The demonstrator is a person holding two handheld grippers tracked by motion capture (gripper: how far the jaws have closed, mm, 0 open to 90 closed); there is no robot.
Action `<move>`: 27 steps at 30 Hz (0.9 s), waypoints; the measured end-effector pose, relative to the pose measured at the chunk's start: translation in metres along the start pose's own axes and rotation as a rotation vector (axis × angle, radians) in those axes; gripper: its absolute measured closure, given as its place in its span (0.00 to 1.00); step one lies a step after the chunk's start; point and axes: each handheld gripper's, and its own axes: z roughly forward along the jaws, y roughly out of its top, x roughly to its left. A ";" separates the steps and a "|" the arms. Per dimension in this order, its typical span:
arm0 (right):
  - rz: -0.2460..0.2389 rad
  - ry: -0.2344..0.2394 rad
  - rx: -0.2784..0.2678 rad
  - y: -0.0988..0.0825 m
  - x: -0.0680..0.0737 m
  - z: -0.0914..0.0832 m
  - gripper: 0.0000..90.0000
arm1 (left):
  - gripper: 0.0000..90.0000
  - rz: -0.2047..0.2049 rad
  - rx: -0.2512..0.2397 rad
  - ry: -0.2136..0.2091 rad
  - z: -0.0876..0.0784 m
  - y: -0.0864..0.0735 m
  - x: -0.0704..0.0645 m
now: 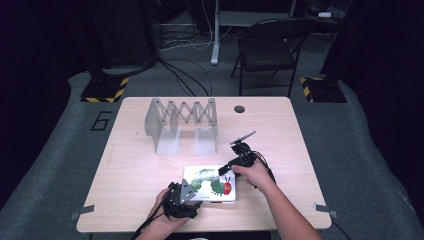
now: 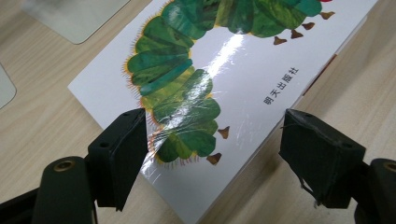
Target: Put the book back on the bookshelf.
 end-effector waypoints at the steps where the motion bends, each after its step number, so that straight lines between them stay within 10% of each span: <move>1: 0.000 0.000 0.000 0.000 0.000 0.000 0.42 | 0.26 -0.005 0.002 -0.008 -0.001 0.000 0.002; 27: 0.016 0.015 -0.010 -0.001 -0.002 -0.001 0.44 | 0.21 -0.126 0.014 -0.039 -0.003 0.003 0.030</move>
